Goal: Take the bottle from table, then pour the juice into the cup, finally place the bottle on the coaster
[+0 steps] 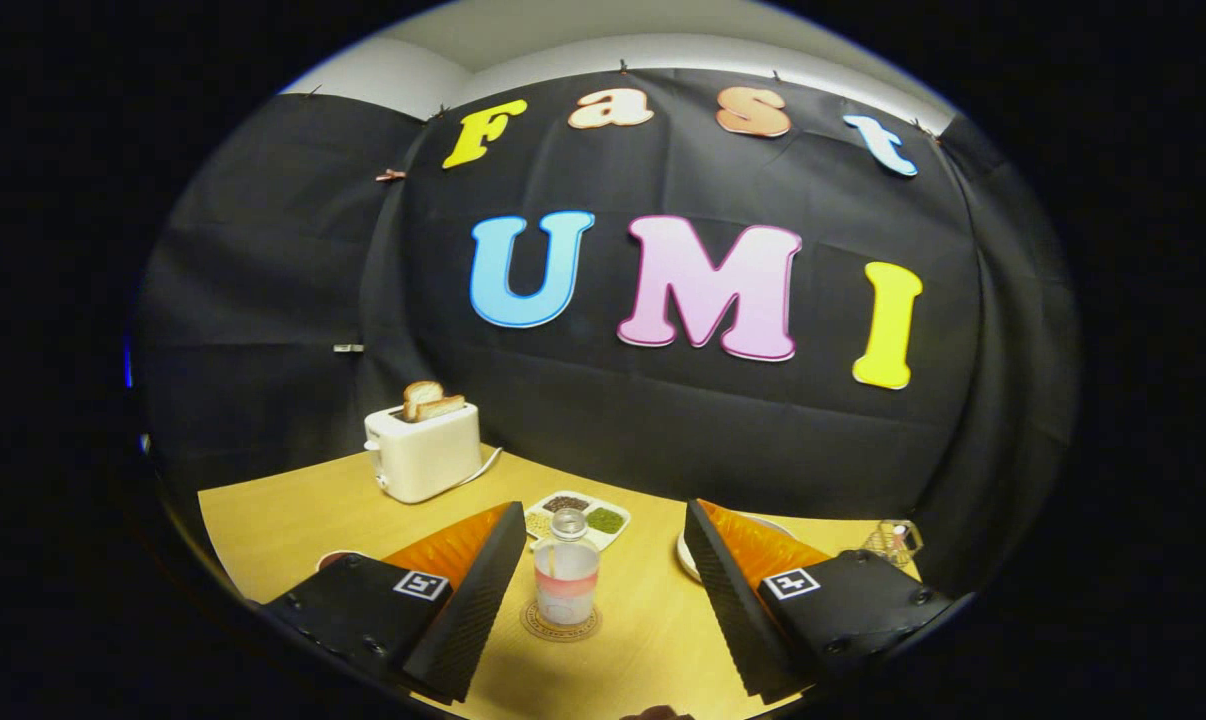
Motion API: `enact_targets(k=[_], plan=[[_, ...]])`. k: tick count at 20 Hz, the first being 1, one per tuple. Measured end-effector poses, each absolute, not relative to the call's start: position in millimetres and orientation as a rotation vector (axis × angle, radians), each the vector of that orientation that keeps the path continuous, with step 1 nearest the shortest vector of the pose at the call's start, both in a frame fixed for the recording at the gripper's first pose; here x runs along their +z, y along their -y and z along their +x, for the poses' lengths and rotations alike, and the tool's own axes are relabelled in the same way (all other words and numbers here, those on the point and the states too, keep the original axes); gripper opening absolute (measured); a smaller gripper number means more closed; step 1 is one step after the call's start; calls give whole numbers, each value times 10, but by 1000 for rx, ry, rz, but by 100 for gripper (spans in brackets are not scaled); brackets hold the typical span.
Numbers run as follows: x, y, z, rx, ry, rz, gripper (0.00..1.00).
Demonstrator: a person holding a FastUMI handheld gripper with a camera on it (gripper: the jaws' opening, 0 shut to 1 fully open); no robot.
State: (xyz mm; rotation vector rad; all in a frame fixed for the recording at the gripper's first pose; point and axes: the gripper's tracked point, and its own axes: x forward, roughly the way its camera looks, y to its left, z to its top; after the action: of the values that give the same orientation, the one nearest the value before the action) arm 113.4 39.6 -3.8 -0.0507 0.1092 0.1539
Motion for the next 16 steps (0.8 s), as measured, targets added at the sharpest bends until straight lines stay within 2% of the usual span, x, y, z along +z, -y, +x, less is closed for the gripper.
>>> enact_targets(k=[7, 12, 16], plan=[[371, 182, 314, -52, -91, -28, 97], [281, 422, -258, -131, -130, -11, 98], [223, 455, -455, -149, -145, -33, 97]])
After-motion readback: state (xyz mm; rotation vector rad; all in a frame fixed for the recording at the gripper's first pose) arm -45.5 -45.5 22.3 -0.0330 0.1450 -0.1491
